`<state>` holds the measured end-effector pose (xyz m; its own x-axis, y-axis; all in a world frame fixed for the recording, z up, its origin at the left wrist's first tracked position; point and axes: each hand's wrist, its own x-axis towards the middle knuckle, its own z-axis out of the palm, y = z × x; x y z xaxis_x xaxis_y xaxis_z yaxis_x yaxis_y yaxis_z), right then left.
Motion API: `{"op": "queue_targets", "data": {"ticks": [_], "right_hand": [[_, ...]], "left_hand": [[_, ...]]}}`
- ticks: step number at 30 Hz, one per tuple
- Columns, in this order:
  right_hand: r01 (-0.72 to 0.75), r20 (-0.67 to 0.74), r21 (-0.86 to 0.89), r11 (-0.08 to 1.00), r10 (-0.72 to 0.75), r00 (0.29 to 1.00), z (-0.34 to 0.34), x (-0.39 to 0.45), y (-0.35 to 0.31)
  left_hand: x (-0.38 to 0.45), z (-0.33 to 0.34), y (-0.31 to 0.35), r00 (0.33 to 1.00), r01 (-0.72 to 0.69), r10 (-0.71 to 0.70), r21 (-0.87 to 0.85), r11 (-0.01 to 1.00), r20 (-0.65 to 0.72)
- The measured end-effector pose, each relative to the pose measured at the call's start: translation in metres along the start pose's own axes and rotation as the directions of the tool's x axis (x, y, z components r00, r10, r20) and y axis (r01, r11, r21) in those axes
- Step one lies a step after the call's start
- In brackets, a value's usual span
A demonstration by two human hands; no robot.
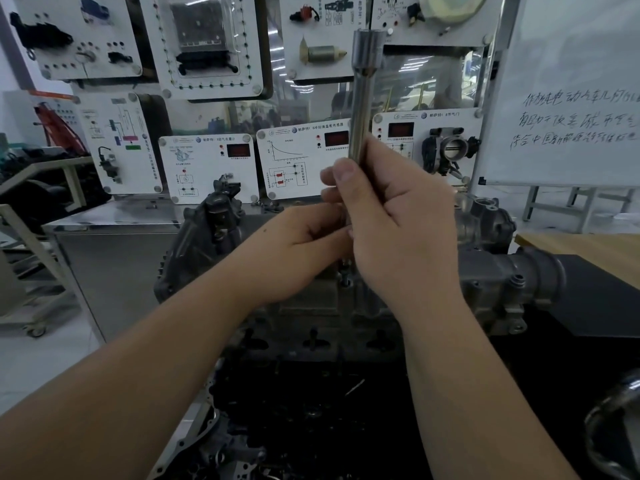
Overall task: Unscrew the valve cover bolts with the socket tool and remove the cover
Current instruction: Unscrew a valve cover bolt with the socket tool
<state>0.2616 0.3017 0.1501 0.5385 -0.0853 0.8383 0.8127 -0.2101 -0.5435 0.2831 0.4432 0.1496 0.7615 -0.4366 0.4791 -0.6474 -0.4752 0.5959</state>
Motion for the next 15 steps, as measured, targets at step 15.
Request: {"op": "queue_targets", "data": {"ticks": [15], "right_hand": [[0.031,-0.049,-0.055,0.998,-0.034,0.998,-0.0025,-0.0006,0.0008]], "left_hand": [[0.0006,0.001,-0.0005,1.0,0.002,-0.003,-0.019,1.0,-0.024]]}}
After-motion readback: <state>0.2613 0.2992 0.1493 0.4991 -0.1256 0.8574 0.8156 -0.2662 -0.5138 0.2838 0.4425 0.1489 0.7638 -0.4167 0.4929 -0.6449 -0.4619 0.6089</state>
